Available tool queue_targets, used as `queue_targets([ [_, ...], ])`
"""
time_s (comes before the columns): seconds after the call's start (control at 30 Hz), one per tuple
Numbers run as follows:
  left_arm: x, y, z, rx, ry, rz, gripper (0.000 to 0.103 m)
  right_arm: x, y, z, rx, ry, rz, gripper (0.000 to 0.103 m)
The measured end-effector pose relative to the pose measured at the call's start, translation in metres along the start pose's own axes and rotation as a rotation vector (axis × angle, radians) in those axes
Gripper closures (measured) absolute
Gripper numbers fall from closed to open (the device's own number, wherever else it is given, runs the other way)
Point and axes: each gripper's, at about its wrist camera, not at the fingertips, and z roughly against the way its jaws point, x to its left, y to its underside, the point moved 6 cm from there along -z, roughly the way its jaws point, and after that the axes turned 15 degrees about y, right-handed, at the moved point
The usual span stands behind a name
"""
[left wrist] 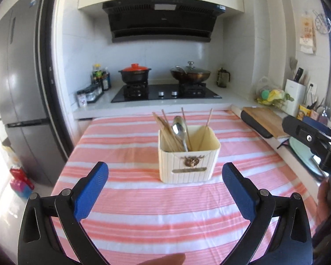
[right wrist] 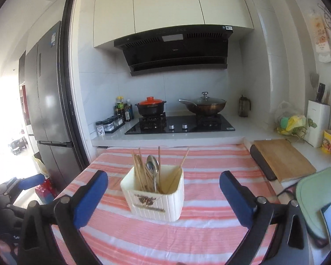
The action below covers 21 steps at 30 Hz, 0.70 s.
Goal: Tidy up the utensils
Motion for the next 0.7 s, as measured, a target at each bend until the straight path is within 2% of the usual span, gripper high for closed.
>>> queue_targets([
  [0.07, -0.005, 0.009, 0.012, -0.005, -0.014, -0.012, 0.000, -0.003, 0.015, 0.013, 0.021, 0.012, -0.009, 0.000],
  [0.17, -0.008, 0.019, 0.026, 0.001, 0.020, 0.022, 0.000, -0.004, 0.034, 0.028, 0.054, 0.058, 0.006, 0.000],
  [0.27, -0.008, 0.022, 0.040, -0.005, 0.017, 0.046, 0.000, -0.004, 0.044, 0.045, 0.075, 0.046, 0.004, 0.000],
  [0.53, 0.000, 0.022, 0.065, -0.012, -0.102, 0.040, 0.000, 0.013, 0.050, 0.082, 0.063, 0.059, 0.065, 0.000],
  [0.7, -0.001, 0.023, 0.073, 0.001, -0.094, 0.046, 0.000, 0.023, 0.046, 0.098, 0.031, 0.043, 0.076, 0.000],
])
